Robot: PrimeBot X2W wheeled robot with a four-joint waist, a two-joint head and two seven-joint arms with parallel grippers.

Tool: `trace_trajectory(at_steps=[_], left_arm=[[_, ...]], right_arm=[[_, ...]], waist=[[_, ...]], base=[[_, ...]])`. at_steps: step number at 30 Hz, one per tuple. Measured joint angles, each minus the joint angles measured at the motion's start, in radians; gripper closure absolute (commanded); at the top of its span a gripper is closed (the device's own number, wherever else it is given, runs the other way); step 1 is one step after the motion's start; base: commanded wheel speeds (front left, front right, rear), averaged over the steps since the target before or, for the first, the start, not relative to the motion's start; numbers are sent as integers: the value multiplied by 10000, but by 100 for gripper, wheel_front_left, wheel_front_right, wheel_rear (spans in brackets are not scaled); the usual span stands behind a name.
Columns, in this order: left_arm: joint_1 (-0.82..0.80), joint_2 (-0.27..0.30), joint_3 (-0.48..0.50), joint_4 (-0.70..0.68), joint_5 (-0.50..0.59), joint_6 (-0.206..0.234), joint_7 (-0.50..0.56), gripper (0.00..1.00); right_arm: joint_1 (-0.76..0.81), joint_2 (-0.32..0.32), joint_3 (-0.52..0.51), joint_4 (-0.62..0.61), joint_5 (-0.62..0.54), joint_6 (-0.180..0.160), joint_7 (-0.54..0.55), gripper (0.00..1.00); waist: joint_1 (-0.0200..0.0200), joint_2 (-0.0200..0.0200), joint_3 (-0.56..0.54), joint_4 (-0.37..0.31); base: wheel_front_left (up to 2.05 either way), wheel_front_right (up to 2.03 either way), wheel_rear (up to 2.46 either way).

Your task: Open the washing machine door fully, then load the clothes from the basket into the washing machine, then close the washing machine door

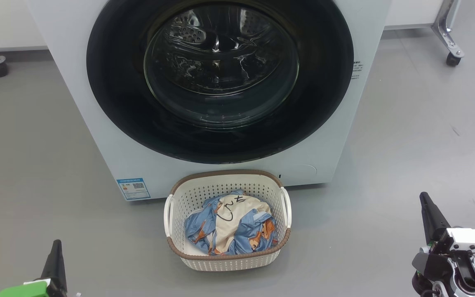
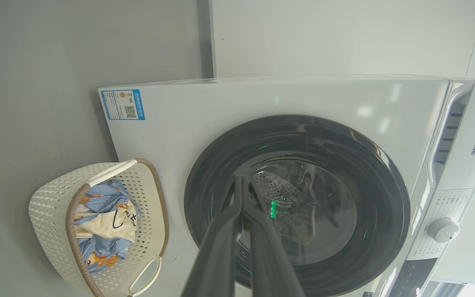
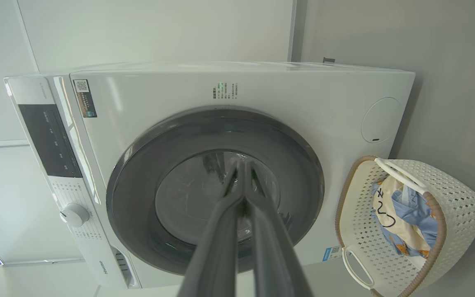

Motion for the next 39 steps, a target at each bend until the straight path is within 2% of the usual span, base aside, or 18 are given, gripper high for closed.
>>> trace_trajectory(at_steps=[26, 27, 30, 31, 32, 39], left_arm=[[0, -2, 17, -17, 2, 0, 44, 100], [0, -2, 17, -17, 2, 0, 44, 0], [117, -94, -15, 196, 2, 4, 42, 0], [206, -159, -33, 305, 2, 6, 42, 100], [300, -226, -46, 408, 2, 6, 42, 0], [565, -360, -105, 573, 36, 8, -33, 0]], right_arm=[[0, 8, -25, -8, -2, 2, 29, 100], [0, 8, -25, -8, -2, 2, 29, 0], [149, 98, -10, 194, -2, -44, 25, 0], [267, 167, -2, 303, -2, -44, 25, 100], [378, 238, 4, 416, -2, -44, 25, 0], [683, 385, 27, 570, -2, -46, -17, 0]], waist=[[0, 0, 1, 0], [0, 0, 1, 0], [0, 0, 2, 0], [0, 0, 2, -1], [0, 0, 2, -1], [0, 0, 10, -2]], base=[[0, 0, 0], [0, 0, 0], [0, 0, 0], [0, 0, 0], [0, 0, 0], [0, 0, 0]])
